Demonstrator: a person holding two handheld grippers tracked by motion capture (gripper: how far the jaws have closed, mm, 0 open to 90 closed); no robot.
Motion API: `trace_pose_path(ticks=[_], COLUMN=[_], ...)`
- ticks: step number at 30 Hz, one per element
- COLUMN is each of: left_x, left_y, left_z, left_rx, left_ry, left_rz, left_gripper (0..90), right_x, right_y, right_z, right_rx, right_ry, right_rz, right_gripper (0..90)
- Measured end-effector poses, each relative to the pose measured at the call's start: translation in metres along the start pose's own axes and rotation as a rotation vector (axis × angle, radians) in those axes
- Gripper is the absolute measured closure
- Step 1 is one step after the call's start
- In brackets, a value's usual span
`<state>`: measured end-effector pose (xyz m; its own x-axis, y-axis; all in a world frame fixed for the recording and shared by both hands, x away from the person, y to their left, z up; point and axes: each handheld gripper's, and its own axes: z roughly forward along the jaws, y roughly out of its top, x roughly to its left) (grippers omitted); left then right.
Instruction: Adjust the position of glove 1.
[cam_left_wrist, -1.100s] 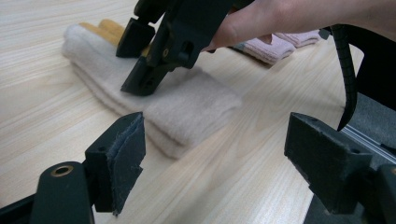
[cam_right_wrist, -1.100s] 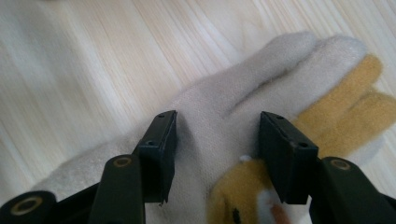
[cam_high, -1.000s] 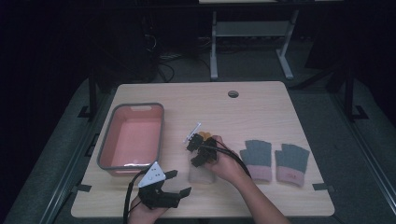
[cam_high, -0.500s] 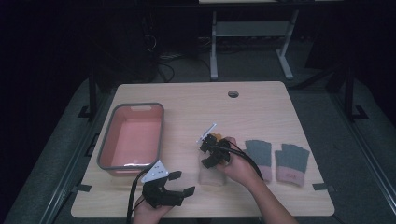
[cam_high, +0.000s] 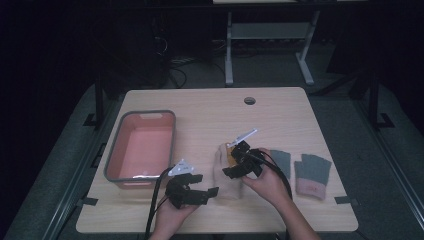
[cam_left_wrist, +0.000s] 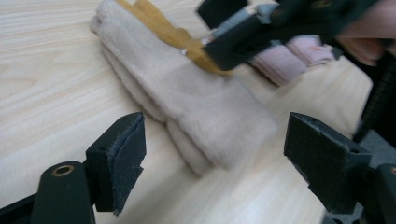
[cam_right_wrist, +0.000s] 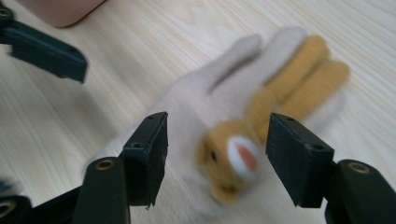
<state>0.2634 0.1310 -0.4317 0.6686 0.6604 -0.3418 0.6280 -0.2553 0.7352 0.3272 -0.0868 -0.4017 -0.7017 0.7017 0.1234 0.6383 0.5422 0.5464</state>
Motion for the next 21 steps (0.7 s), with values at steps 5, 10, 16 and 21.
trace_pose_path(ticks=[5, 10, 16, 21], left_x=[0.005, 0.011, 0.014, 0.018], left_y=[0.008, 0.009, 0.008, 0.008], left_z=[0.018, 0.032, 0.040, 0.045], left_rx=[0.048, 0.104, 0.148, 0.172], left_ry=[0.008, 0.003, -0.006, -0.007], left_rz=[-0.025, -0.065, -0.079, -0.100], left_gripper=[21.8, 24.5, 32.7, 37.0], right_x=[-0.011, -0.015, -0.016, -0.018], right_y=[-0.017, -0.032, -0.043, -0.050], right_z=[-0.005, -0.001, 0.008, 0.014], right_rx=[-0.025, -0.026, -0.039, -0.050], right_ry=[0.004, 0.012, 0.045, 0.076], right_rz=[0.097, 0.153, 0.203, 0.260], right_gripper=[38.4, 39.0, 40.8, 42.6])
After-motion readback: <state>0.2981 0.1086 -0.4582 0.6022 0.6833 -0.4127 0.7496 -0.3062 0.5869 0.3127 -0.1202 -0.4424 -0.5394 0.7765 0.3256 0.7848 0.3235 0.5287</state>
